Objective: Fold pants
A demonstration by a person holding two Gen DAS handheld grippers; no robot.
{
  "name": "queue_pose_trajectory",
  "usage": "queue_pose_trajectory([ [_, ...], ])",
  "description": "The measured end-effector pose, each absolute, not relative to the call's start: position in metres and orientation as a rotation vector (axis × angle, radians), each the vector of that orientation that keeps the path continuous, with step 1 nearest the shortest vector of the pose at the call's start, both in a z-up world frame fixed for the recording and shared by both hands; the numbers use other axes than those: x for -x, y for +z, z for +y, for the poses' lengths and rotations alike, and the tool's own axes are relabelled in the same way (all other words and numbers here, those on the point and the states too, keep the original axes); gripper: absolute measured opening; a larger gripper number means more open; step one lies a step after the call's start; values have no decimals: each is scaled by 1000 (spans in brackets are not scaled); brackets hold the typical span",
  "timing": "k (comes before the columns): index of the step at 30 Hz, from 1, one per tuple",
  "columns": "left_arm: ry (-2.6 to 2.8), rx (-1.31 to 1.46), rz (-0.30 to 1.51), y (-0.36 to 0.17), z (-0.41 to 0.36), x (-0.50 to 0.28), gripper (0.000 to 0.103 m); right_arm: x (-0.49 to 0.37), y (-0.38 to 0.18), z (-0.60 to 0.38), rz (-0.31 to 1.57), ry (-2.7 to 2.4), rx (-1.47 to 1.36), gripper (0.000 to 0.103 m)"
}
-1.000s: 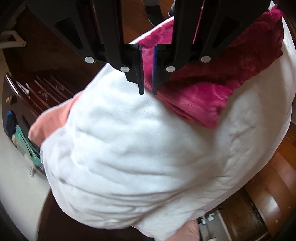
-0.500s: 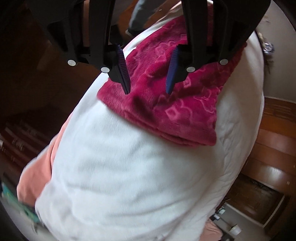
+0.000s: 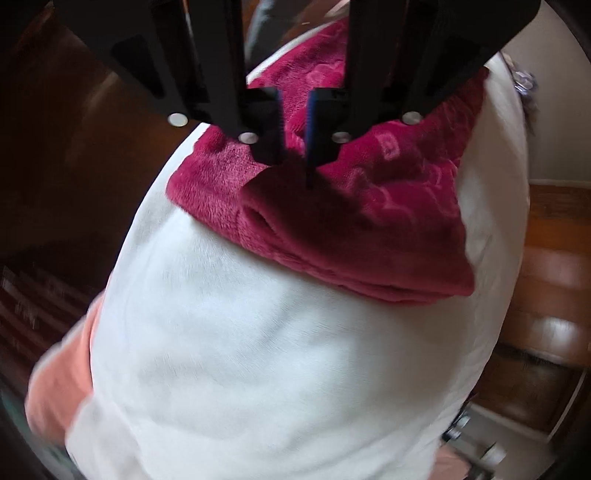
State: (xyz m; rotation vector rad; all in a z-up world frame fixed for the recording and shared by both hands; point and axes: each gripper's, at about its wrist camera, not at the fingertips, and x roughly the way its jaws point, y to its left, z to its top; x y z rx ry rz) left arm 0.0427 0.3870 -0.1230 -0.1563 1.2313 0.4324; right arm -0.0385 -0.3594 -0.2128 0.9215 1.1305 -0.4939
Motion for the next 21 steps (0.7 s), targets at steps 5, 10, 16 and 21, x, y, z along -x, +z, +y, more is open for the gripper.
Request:
queue_pose_trajectory([
  [5, 420, 300, 1226, -132, 383, -39, 47, 43, -187, -354, 1103, -485, -842, 5],
  [10, 393, 317, 1256, -149, 367, -40, 48, 54, -166, -353, 1077, -501, -802, 5],
  [16, 372, 327, 1291, -169, 352, -43, 49, 60, -195, -342, 1204, -577, -638, 5],
  [21, 358, 301, 1317, -182, 337, -46, 49, 55, -220, -330, 1281, -601, -520, 5],
])
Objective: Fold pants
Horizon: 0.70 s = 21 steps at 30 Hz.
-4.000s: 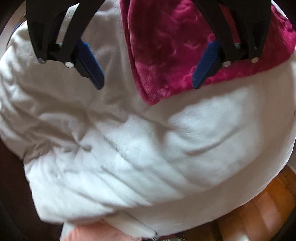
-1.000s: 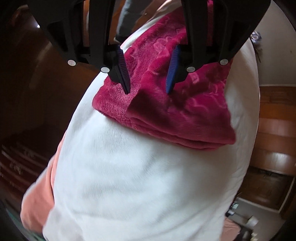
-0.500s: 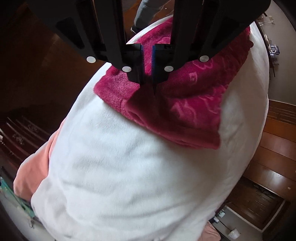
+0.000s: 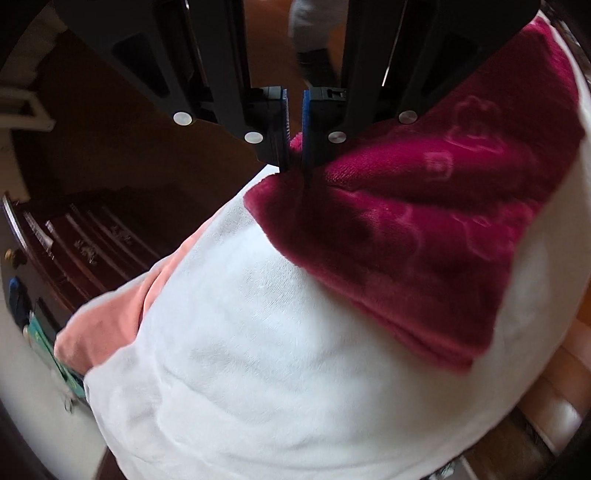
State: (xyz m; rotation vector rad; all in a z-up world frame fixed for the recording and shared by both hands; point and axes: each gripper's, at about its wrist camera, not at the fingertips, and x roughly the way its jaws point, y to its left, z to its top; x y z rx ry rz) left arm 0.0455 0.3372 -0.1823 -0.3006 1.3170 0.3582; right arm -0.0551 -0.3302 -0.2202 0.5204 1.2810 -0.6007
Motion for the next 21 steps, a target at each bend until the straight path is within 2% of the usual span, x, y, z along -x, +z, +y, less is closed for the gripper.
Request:
queue_pose_trajectory([
  [10, 274, 243, 1340, -213, 284, -70, 49, 43, -203, -311, 1276, -607, -393, 5],
  [15, 294, 69, 1477, -259, 259, -74, 49, 48, -203, -306, 1298, -583, -383, 5],
  [16, 293, 37, 1503, -267, 256, -72, 50, 45, -205, -308, 1311, -571, -374, 7],
  [18, 295, 17, 1554, -282, 254, -63, 49, 40, -201, -309, 1304, -565, -342, 17],
  [20, 312, 18, 1583, -290, 258, -56, 48, 33, -189, -306, 1268, -585, -288, 34],
  [21, 324, 30, 1592, -293, 262, -52, 48, 31, -183, -306, 1247, -598, -265, 38],
])
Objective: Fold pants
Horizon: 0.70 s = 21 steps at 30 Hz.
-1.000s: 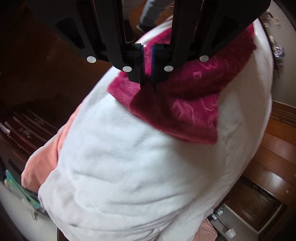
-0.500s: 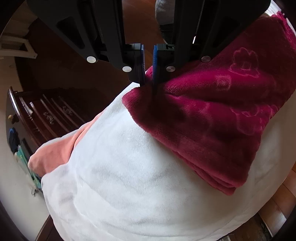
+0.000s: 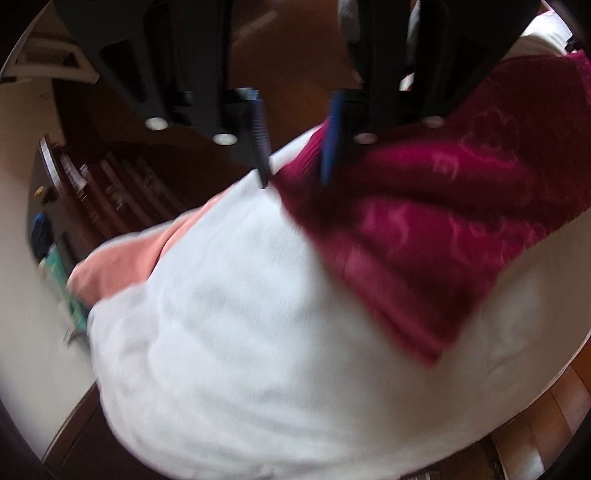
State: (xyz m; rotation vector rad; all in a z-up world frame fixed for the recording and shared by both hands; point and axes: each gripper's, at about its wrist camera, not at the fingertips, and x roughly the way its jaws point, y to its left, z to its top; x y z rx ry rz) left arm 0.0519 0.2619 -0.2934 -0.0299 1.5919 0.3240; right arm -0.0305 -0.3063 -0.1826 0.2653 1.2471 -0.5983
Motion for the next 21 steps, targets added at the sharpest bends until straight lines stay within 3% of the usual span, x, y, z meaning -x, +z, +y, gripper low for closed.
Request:
queue_pose_trajectory([
  [6, 268, 134, 1468, -263, 268, -47, 48, -2, -150, -299, 1124, -511, -222, 41],
  [13, 244, 117, 1389, -231, 257, -65, 48, -71, -172, -282, 1166, -370, -200, 40],
  [16, 229, 109, 1362, -222, 251, -81, 48, -80, -181, -274, 1196, -353, -146, 16],
  [21, 217, 122, 1346, -224, 245, -108, 48, -88, -171, -282, 1159, -440, -97, 11],
])
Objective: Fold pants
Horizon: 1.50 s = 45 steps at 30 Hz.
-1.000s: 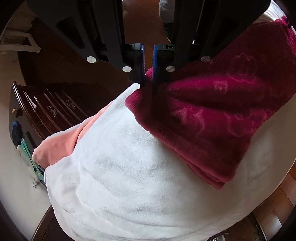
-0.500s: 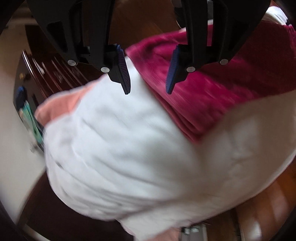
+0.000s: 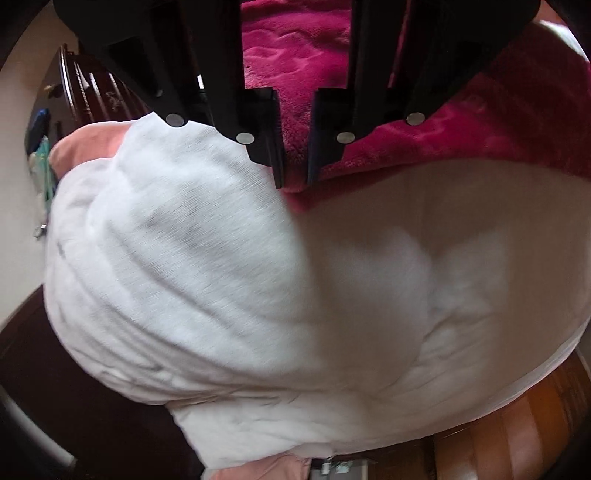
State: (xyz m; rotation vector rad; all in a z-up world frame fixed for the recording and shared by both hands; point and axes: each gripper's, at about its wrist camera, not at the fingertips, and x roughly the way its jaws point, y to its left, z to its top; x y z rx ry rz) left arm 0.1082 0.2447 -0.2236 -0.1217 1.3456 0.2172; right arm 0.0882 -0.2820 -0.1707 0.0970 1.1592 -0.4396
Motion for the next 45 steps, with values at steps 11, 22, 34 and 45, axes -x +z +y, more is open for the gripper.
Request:
queue_pose_trajectory([
  [11, 154, 71, 1466, -292, 240, -114, 49, -106, -155, -276, 1142, -598, -36, 34],
  [22, 80, 242, 1382, -251, 309, -132, 49, -165, -138, -103, 1116, -163, -104, 34],
  [34, 200, 247, 1243, -196, 415, -184, 58, -227, -175, 140, 1225, 363, -30, 42],
  [45, 123, 491, 1314, -234, 485, -201, 62, -244, -213, 202, 1354, 461, -20, 42],
])
